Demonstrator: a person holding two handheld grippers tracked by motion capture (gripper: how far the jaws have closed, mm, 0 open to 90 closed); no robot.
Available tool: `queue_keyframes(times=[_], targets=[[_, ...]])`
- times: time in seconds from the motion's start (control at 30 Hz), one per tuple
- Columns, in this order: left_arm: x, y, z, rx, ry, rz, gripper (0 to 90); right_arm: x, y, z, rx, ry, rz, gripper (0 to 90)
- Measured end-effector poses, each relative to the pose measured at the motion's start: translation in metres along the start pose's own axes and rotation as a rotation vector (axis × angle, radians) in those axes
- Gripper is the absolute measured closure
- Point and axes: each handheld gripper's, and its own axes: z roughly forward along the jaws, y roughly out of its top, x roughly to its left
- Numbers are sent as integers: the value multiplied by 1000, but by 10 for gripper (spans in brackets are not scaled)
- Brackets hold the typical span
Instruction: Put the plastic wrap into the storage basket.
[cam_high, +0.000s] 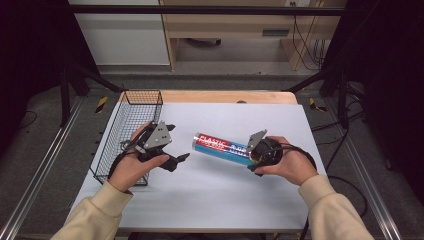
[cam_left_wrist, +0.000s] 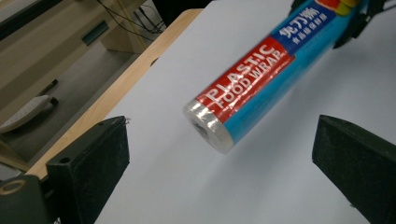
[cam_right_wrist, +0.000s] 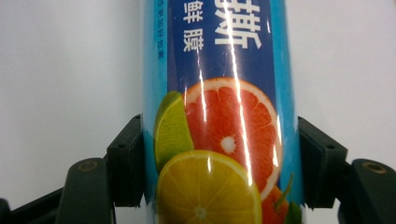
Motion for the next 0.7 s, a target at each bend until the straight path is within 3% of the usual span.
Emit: queue_keyframes(times=[0.33, 0.7], targets=[[-3, 24, 11, 29, -37, 126, 39, -7, 25, -27, 40, -41, -125, 316], [-10, 44, 30, 83, -74, 275, 40, -5, 42, -43, 50, -52, -186, 316]])
